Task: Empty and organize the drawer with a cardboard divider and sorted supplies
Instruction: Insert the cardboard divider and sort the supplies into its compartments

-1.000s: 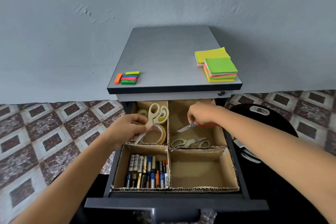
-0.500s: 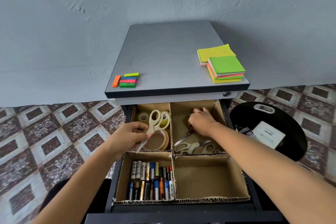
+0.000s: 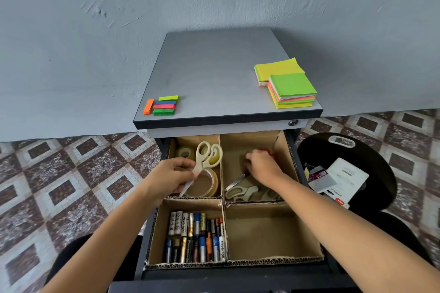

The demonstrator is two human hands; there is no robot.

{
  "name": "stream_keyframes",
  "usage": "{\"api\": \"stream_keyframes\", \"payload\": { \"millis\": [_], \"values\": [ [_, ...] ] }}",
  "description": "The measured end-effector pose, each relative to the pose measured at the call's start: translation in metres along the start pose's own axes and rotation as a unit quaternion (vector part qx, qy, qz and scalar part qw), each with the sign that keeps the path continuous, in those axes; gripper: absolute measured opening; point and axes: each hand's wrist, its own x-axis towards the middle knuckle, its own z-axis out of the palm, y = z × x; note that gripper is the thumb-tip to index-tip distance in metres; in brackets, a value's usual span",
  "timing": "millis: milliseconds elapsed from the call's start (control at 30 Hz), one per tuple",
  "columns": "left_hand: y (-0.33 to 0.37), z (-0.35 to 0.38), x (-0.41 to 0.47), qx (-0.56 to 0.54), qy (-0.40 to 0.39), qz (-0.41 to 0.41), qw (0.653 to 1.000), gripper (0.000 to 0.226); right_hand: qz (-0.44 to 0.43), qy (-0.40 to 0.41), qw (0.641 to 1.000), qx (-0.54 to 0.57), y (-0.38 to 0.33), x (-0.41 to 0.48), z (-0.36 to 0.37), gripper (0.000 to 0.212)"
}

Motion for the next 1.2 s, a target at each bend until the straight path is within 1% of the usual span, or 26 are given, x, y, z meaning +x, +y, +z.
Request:
{"api": "stream_keyframes", "payload": {
  "millis": [33, 67, 100, 133, 200, 233, 267, 300, 367, 433, 500, 533, 600, 667, 700, 733, 767, 833, 900, 933, 967, 1000, 1033, 1067, 1133, 1200],
  "values": [
    [0.001, 0.003, 0.001, 0.0, 0.003, 0.005, 1.0, 0.017, 0.027, 0.016, 0.997, 0.073, -0.004, -0.003, -0.006, 0.025],
    [0.003, 0.006, 0.001, 0.006, 0.007, 0.011, 1.0, 0.017, 0.056, 0.03, 0.985, 0.159, -0.008, -0.007, -0.013, 0.024],
    [0.005, 0.01, 0.002, 0.015, 0.011, 0.018, 1.0, 0.017, 0.086, 0.039, 0.961, 0.258, -0.013, -0.013, -0.02, 0.023],
    [0.008, 0.014, 0.003, 0.026, 0.015, 0.025, 0.999, 0.018, 0.113, 0.037, 0.921, 0.372, -0.019, -0.021, -0.027, 0.022],
    [0.014, 0.025, 0.005, 0.042, 0.022, 0.039, 0.998, 0.021, 0.155, 0.001, 0.801, 0.578, -0.033, -0.038, -0.041, 0.02],
    [0.017, 0.031, 0.007, 0.049, 0.022, 0.047, 0.997, 0.022, 0.165, -0.018, 0.751, 0.639, -0.038, -0.045, -0.046, 0.02],
    [0.02, 0.038, 0.008, 0.056, 0.02, 0.055, 0.997, 0.023, 0.17, -0.029, 0.718, 0.674, -0.041, -0.052, -0.048, 0.019],
    [0.021, 0.043, 0.009, 0.062, 0.017, 0.063, 0.996, 0.023, 0.172, -0.034, 0.694, 0.698, -0.044, -0.056, -0.05, 0.017],
    [0.025, 0.054, 0.011, 0.073, 0.009, 0.079, 0.994, 0.022, 0.174, -0.024, 0.656, 0.734, -0.045, -0.063, -0.051, 0.01],
    [0.026, 0.062, 0.011, 0.079, -0.001, 0.095, 0.992, 0.019, 0.172, -0.003, 0.638, 0.751, -0.043, -0.066, -0.051, 0.006],
    [0.028, 0.066, 0.011, 0.07, -0.009, 0.104, 0.992, 0.019, 0.165, 0.004, 0.622, 0.765, -0.039, -0.067, -0.053, 0.009],
    [0.03, 0.067, 0.01, 0.063, -0.013, 0.111, 0.992, 0.019, 0.165, 0.002, 0.607, 0.777, -0.037, -0.068, -0.055, 0.015],
    [0.032, 0.065, 0.01, 0.062, -0.024, 0.145, 0.987, 0.017, 0.171, -0.015, 0.568, 0.805, -0.033, -0.07, -0.058, 0.037],
    [0.033, 0.061, 0.013, 0.1, -0.035, 0.202, 0.974, 0.018, 0.179, -0.037, 0.532, 0.827, -0.028, -0.072, -0.059, 0.058],
    [0.033, 0.058, 0.015, 0.145, -0.032, 0.242, 0.959, 0.018, 0.182, -0.047, 0.523, 0.831, -0.024, -0.072, -0.059, 0.062],
    [0.033, 0.055, 0.018, 0.201, -0.023, 0.289, 0.936, 0.018, 0.184, -0.061, 0.526, 0.828, -0.022, -0.073, -0.06, 0.06],
    [0.035, 0.051, 0.02, 0.256, -0.013, 0.339, 0.905, 0.018, 0.184, -0.08, 0.54, 0.818, -0.02, -0.074, -0.062, 0.054],
    [0.038, 0.046, 0.025, 0.348, -0.005, 0.426, 0.835, 0.016, 0.179, -0.127, 0.591, 0.776, -0.016, -0.075, -0.066, 0.038],
    [0.041, 0.044, 0.03, 0.425, -0.004, 0.482, 0.766, 0.018, 0.18, -0.17, 0.634, 0.733, -0.016, -0.076, -0.069, 0.024],
    [0.042, 0.044, 0.032, 0.451, -0.002, 0.504, 0.737, 0.021, 0.18, -0.185, 0.643, 0.721, -0.015, -0.076, -0.069, 0.02],
    [0.041, 0.044, 0.034, 0.47, -0.001, 0.516, 0.716, 0.024, 0.182, -0.192, 0.644, 0.718, -0.016, -0.076, -0.069, 0.018],
    [0.04, 0.045, 0.036, 0.485, 0.0, 0.518, 0.705, 0.026, 0.186, -0.188, 0.642, 0.72, -0.016, -0.075, -0.067, 0.017],
    [0.039, 0.045, 0.037, 0.495, 0.005, 0.509, 0.704, 0.029, 0.197, -0.176, 0.639, 0.722, -0.015, -0.074, -0.065, 0.015],
    [0.035, 0.044, 0.037, 0.498, 0.02, 0.491, 0.715, 0.032, 0.213, -0.159, 0.633, 0.727, -0.014, -0.073, -0.062, 0.013],
    [0.025, 0.039, 0.033, 0.467, 0.071, 0.439, 0.764, 0.035, 0.254, -0.121, 0.616, 0.736, -0.011, -0.069, -0.054, 0.006],
    [0.009, 0.031, 0.026, 0.4, 0.138, 0.383, 0.821, 0.03, 0.282, -0.103, 0.612, 0.732, -0.01, -0.064, -0.045, 0.003]
  ]
}}
